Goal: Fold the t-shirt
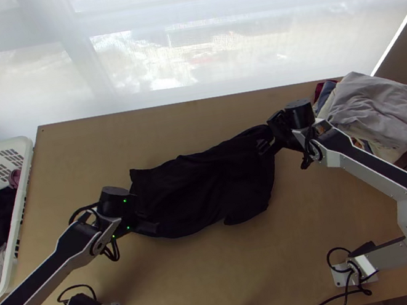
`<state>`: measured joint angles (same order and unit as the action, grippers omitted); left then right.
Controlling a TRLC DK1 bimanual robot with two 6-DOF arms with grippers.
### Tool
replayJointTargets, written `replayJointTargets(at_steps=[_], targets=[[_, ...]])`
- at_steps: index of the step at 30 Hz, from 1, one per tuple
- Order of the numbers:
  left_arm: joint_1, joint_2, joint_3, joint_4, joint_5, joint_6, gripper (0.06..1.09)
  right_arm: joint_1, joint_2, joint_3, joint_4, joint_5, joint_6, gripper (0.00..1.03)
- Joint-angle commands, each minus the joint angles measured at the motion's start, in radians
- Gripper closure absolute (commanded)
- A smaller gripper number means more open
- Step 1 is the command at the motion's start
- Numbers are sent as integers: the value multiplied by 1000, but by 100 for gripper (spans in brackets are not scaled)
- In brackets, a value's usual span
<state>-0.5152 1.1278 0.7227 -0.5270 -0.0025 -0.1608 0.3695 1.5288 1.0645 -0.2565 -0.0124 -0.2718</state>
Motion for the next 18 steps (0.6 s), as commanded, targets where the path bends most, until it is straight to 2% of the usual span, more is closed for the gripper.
replayJointTargets(at_steps=[1, 8, 18], targets=[[164, 82, 146, -10, -1, -6, 50, 13, -79, -38, -15, 2, 37, 4], [288, 316, 264, 45, 1, -54, 49, 31, -142, -86, -33, 2, 49, 4], [204, 472, 412, -4, 1, -132, 49, 59, -153, -93, -44, 5, 39, 4]])
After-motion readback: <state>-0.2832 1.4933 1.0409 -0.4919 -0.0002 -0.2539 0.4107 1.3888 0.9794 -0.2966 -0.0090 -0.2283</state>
